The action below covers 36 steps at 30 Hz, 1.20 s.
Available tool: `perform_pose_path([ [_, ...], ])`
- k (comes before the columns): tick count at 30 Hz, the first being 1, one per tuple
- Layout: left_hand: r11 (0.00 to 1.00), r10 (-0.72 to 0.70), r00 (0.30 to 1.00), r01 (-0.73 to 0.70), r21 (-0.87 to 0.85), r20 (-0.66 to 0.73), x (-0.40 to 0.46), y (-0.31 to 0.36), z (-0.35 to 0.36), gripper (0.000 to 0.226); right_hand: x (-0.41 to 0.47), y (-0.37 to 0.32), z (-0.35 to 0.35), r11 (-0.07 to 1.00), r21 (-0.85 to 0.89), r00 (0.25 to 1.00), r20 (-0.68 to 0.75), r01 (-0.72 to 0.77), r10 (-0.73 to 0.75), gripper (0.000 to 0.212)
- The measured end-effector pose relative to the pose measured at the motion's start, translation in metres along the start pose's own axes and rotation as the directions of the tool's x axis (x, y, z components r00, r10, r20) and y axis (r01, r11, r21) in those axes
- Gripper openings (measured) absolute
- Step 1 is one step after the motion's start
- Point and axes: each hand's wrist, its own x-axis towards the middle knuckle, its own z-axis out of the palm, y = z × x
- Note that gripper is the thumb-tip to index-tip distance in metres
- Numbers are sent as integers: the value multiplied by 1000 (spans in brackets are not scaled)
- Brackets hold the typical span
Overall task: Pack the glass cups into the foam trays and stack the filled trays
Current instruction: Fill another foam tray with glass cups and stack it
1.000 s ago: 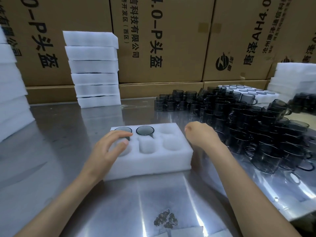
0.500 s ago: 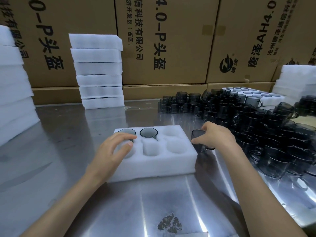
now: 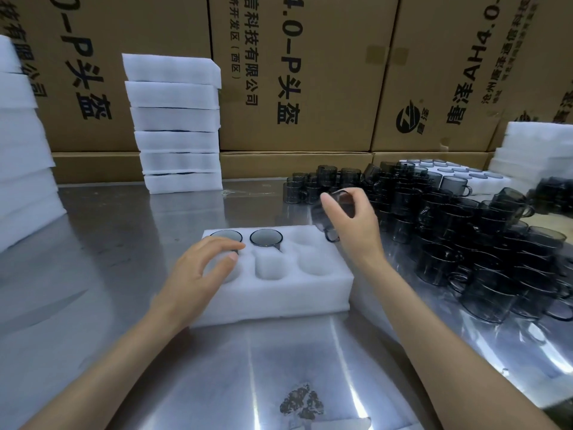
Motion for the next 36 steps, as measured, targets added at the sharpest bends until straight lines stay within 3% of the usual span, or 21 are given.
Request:
perform_pose_path([
  [3,1000,1,1000,-1,9,1,0,-1,0,28,-2,-2,12,991,-71,985,139,111,-100,25],
  [7,1000,2,1000,-3,17,9,0,-1,0,25,2,-1,16,993,-94,947,319,67,-33,36],
  [10,1000,2,1000,-2,19,14,0,-1,-1,25,6,0,17,995,-81,927,375,59,-24,41],
  [16,999,-4,1000,3,45,24,0,0,-1,30,5,4,19,982,-177,950,312,73,-15,50],
  [23,999,-4,999,2,53,32,0,-1,-1,29,4,10,20,960,-256,935,354,111,-13,34],
  [30,979,27,995,-46,197,97,4,5,-8,32,2,8,10,959,-277,924,380,66,46,52],
  [33,954,47,983,-96,282,178,13,17,-9,47,0,7,-6,959,-256,934,358,119,-20,48],
  [36,909,18,925,-173,380,380,25,30,7,64,-4,9,-15,908,-363,893,449,211,-28,52],
])
